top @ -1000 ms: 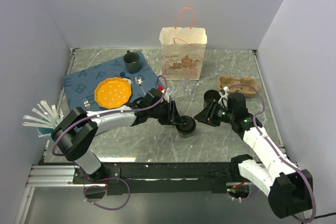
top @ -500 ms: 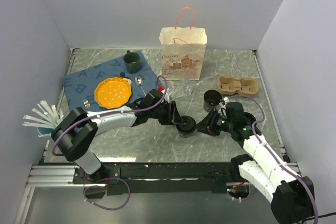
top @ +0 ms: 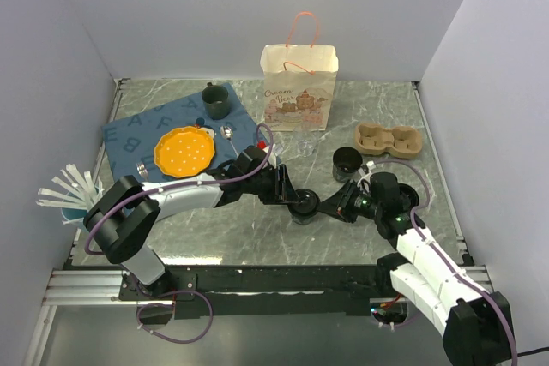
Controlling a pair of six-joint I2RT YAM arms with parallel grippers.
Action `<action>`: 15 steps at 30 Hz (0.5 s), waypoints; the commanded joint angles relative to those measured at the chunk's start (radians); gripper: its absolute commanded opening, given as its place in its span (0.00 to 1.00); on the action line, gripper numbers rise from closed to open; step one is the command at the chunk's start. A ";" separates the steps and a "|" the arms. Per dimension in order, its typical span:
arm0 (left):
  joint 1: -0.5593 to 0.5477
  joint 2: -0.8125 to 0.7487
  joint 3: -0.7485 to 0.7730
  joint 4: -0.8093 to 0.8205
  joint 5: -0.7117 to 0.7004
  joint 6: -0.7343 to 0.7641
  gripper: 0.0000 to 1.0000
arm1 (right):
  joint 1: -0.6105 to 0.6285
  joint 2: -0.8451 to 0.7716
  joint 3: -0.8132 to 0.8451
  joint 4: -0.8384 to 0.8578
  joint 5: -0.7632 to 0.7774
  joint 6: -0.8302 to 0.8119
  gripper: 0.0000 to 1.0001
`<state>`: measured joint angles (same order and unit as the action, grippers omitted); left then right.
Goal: Pack the takeout coffee
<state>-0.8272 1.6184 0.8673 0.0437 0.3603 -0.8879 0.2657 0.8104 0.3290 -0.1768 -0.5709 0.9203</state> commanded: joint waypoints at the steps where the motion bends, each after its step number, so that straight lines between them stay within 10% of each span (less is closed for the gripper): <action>1: -0.033 0.146 -0.128 -0.366 -0.161 0.084 0.47 | 0.006 0.023 -0.105 0.005 0.126 -0.012 0.23; 15: -0.033 0.152 -0.137 -0.387 -0.173 0.095 0.47 | -0.020 -0.071 -0.073 -0.113 0.186 -0.066 0.30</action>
<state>-0.8284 1.6192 0.8513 0.0765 0.3588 -0.9039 0.2443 0.7616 0.2241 -0.0315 -0.5671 0.9680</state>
